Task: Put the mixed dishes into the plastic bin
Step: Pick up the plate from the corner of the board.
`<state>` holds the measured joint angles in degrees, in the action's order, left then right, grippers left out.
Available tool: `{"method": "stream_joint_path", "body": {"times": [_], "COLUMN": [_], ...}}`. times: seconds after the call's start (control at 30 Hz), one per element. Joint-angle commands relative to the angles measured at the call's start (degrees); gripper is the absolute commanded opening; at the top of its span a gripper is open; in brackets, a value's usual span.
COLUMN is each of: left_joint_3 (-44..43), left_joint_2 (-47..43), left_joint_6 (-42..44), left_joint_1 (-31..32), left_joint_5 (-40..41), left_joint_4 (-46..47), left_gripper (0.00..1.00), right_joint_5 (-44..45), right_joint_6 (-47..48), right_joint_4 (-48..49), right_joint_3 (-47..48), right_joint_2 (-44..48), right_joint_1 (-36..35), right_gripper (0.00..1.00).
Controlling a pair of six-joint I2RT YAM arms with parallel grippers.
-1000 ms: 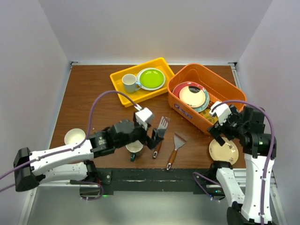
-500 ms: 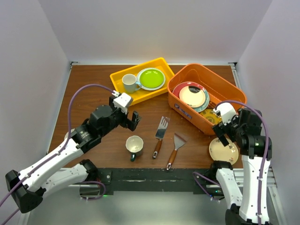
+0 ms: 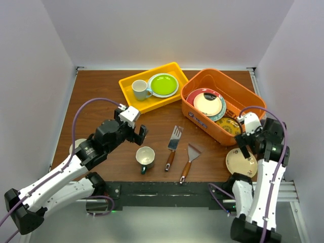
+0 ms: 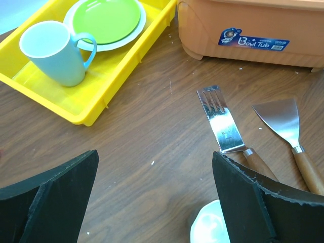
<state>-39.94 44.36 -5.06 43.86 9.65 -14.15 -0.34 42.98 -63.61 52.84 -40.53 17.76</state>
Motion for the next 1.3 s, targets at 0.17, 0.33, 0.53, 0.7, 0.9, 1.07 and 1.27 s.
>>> {"method": "stream_joint_path", "body": {"times": [0.17,0.33,0.53,0.7,0.9,1.07,1.27], "left_joint_3": [0.48,0.57,0.74,0.83,0.92,1.09,1.18], "left_joint_2": [-0.85,-0.59,-0.33,-0.15,-0.06,0.03,0.03], "left_joint_6": [1.10,1.37,1.46,1.46,1.63,1.63,1.63], "left_joint_1": [-0.44,-0.61,-0.97,-1.23,-1.49,-1.67,-2.02], "left_joint_5": [1.51,1.60,1.43,1.25,1.07,1.07,0.90], "left_joint_4": [3.17,3.17,3.34,3.43,3.61,3.69,3.78], "left_gripper": [1.00,1.00,1.00,1.00,1.00,1.00,1.00], "right_joint_5": [-17.05,-21.10,-24.88,-27.34,-28.66,-28.31,-28.40], "right_joint_6": [17.91,25.21,33.74,40.68,43.59,44.03,44.82], "right_joint_4": [-0.89,-4.06,-6.43,-10.82,-12.15,-11.80,-11.71], "right_joint_3": [1.91,1.57,0.69,0.60,-1.16,-1.60,-2.56], "right_joint_2": [-6.04,-8.95,-12.28,-15.27,-14.84,-15.89,-16.68], "right_joint_1": [23.80,30.48,38.38,41.48,41.92,41.92,42.18], "right_gripper": [0.98,0.98,0.98,0.98,0.98,0.99,0.99]}}
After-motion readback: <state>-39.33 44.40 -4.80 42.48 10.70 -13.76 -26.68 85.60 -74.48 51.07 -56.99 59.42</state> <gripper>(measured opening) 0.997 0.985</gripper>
